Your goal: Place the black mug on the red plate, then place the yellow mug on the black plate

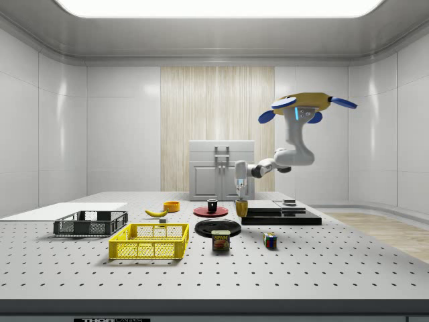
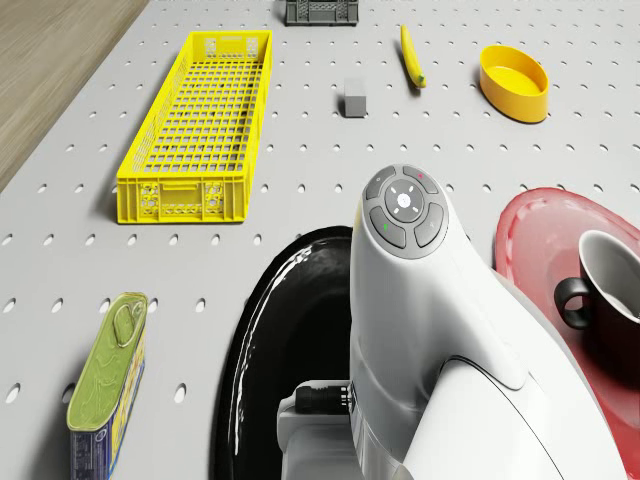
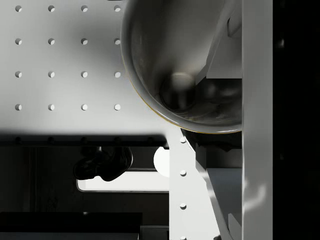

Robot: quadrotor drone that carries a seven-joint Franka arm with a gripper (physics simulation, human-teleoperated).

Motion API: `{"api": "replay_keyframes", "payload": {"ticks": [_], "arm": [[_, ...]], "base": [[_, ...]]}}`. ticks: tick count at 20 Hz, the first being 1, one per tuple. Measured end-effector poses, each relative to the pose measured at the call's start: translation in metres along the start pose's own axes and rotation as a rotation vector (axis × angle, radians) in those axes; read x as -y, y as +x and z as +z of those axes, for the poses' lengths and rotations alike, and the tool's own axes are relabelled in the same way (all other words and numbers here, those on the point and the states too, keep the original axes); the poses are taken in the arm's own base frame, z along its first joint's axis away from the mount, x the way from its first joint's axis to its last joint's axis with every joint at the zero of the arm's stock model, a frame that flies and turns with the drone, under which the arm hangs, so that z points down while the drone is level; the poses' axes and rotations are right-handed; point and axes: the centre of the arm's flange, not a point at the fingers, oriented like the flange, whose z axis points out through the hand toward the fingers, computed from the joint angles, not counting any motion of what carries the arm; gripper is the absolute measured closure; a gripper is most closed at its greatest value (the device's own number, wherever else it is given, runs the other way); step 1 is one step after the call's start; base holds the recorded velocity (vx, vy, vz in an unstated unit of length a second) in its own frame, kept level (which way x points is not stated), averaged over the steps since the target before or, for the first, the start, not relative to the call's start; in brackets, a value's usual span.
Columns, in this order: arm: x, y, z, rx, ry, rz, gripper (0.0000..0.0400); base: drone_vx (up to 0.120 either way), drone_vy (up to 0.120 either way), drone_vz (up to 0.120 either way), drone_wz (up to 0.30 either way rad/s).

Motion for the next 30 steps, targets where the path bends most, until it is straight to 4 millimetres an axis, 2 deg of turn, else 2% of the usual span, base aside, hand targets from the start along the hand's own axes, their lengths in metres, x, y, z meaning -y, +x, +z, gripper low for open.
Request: {"api": "replay_keyframes", "payload": {"ticks": [4, 7, 16, 23, 26, 30], "arm": [[0.0, 0.0, 0.0, 0.0, 0.0, 0.0, 0.029], [0.0, 0.0, 0.0, 0.0, 0.0, 0.0, 0.029], [0.0, 0.0, 0.0, 0.0, 0.0, 0.0, 0.029], [0.0, 0.0, 0.0, 0.0, 0.0, 0.0, 0.029], [0.0, 0.0, 0.002, 0.0, 0.0, 0.0, 0.029], [0.0, 0.0, 0.014, 0.0, 0.0, 0.0, 0.029]], "base": [[0.12, 0.0, 0.0, 0.0], [0.12, -0.107, 0.0, 0.0], [0.12, 0.0, 0.0, 0.0], [0.12, 0.0, -0.091, 0.0], [0.027, 0.0, 0.0, 0.0], [0.0, 0.0, 0.0, 0.0]]}}
